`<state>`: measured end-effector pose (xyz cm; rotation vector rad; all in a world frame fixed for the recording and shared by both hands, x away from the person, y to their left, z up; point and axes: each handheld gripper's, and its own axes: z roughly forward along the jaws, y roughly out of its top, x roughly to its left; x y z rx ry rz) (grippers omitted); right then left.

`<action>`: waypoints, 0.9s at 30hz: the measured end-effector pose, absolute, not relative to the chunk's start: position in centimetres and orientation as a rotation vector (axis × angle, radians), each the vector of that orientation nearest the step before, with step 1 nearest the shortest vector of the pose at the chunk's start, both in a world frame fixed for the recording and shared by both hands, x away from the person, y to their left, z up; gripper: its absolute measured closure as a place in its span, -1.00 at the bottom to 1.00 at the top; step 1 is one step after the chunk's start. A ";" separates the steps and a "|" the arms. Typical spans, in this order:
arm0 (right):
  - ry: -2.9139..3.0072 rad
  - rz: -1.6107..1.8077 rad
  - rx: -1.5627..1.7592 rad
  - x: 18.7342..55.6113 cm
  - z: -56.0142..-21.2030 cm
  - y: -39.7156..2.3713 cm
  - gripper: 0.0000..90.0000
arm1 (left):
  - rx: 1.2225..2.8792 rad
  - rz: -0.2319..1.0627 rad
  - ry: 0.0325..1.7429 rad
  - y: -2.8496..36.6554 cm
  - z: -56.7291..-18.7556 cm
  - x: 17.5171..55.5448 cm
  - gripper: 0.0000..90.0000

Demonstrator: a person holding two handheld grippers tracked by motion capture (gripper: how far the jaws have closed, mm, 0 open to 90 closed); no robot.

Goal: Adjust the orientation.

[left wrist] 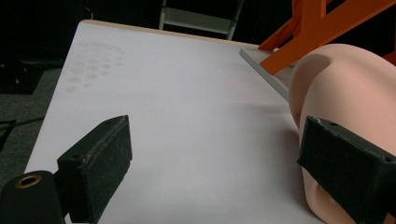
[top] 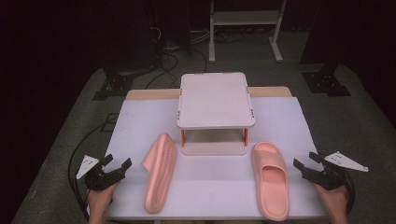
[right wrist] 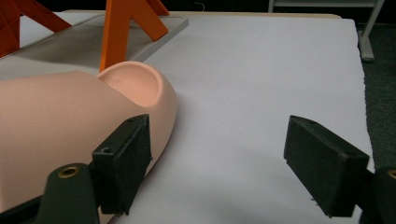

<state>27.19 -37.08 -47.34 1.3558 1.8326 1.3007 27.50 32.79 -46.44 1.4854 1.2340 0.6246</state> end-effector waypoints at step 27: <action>1.805 1.324 1.352 26.8 -47.1 -37.3 -0.52 | 1.504 0.617 1.226 32.1 -46.7 26.5 -0.79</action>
